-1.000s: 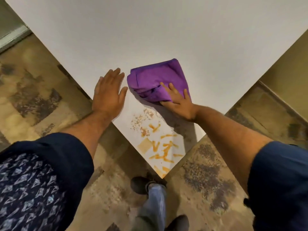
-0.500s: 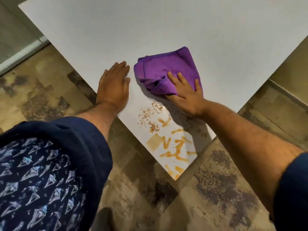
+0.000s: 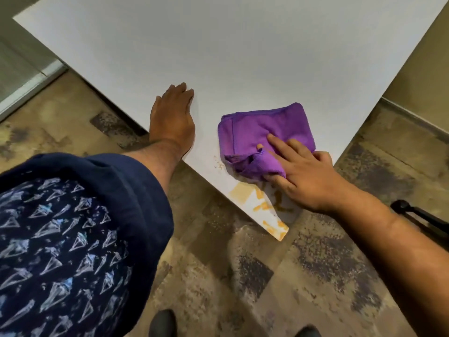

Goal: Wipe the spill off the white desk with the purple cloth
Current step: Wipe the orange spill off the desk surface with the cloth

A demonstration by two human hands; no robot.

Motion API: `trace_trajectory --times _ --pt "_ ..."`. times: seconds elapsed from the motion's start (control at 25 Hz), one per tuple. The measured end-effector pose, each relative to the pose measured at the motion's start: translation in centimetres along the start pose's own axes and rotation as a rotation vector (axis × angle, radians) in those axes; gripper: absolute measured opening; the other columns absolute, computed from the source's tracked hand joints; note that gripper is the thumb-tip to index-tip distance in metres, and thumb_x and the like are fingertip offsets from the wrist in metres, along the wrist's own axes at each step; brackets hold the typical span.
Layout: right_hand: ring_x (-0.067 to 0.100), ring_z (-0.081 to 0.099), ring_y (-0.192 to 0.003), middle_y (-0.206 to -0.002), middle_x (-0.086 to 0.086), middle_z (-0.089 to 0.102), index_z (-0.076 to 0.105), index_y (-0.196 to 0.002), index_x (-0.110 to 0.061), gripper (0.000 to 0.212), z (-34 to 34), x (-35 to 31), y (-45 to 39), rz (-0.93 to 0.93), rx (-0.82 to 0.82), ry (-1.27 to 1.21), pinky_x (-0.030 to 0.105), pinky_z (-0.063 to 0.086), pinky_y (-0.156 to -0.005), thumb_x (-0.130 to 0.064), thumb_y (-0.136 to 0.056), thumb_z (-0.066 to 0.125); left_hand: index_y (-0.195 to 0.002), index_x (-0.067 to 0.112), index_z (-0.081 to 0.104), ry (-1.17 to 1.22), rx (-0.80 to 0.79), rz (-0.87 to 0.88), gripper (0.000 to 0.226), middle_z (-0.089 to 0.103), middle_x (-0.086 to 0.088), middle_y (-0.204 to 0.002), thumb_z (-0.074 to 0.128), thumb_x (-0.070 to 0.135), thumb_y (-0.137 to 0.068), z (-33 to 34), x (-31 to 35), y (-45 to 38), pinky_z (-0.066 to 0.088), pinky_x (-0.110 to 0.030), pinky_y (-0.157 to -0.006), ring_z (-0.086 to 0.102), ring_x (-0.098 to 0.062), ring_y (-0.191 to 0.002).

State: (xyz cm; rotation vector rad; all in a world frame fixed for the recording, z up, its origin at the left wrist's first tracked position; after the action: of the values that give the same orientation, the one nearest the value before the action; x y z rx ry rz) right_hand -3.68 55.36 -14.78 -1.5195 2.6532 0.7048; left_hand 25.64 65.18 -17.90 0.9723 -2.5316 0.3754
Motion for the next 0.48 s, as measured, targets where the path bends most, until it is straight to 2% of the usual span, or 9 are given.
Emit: trace_trajectory --times 0.08,0.16,0.2,0.32,0.48 --pt "0.030 0.015 -0.160 -0.179 -0.011 0.001 -0.002 -0.165 -0.052 0.066 -0.6 -1.8 -3.6 -0.018 0.034 0.097 0.062 0.019 -0.123 -0.070 -0.103 0.012 -0.155 0.017 0.053 0.016 0.007 0.004 0.046 0.041 -0.003 -0.170 0.039 0.010 -0.112 0.3 -0.7 -0.2 0.009 -0.040 -0.135 0.029 -0.022 -0.162" --pt "0.031 -0.002 -0.165 -0.180 -0.008 -0.007 -0.002 -0.166 -0.049 0.068 -0.1 -3.7 -6.0 -0.088 0.019 0.087 0.073 0.000 -0.126 -0.067 -0.103 0.013 -0.153 0.017 0.056 0.032 0.017 0.008 0.046 0.043 -0.003 -0.169 0.042 0.008 -0.110 0.6 -0.9 -0.3 0.010 -0.040 -0.135 0.031 -0.022 -0.161" --pt "0.029 -0.010 -0.166 -0.180 -0.009 -0.010 -0.002 -0.167 -0.048 0.069 0.3 -4.2 -6.6 -0.100 0.016 0.049 0.073 -0.007 -0.126 -0.066 -0.102 0.013 -0.152 0.018 0.057 0.034 0.024 0.008 0.046 0.044 -0.002 -0.168 0.042 0.008 -0.109 0.6 -0.9 -0.4 0.011 -0.040 -0.134 0.032 -0.022 -0.161" --pt "0.026 -0.010 -0.166 -0.179 -0.011 -0.009 0.001 -0.167 -0.047 0.073 0.9 -5.3 -6.0 -0.086 0.021 -0.007 0.067 -0.009 -0.129 -0.062 -0.097 0.015 -0.150 0.017 0.059 0.031 0.036 0.009 0.045 0.046 -0.003 -0.167 0.043 0.008 -0.109 0.5 -0.6 -0.5 0.013 -0.042 -0.135 0.034 -0.022 -0.160" --pt "0.018 -0.005 -0.166 -0.179 -0.016 -0.003 0.005 -0.168 -0.046 0.064 2.2 -6.4 -1.8 -0.220 -0.003 -0.074 0.057 -0.005 -0.132 -0.056 -0.107 0.024 -0.149 0.016 0.059 0.023 0.014 0.009 0.042 0.047 -0.004 -0.166 0.040 0.014 -0.111 0.4 0.1 -0.5 0.015 -0.043 -0.134 0.035 -0.023 -0.159"
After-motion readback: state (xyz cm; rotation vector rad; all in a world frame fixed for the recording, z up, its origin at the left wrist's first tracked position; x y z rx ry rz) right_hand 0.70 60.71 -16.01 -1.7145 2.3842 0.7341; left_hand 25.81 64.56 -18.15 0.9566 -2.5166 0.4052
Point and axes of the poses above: each hand's wrist, its own y-axis away from the middle knuckle, its own z-axis out of the palm, x = y × z, the point moved 4 cm from there along -y, towards the middle knuckle
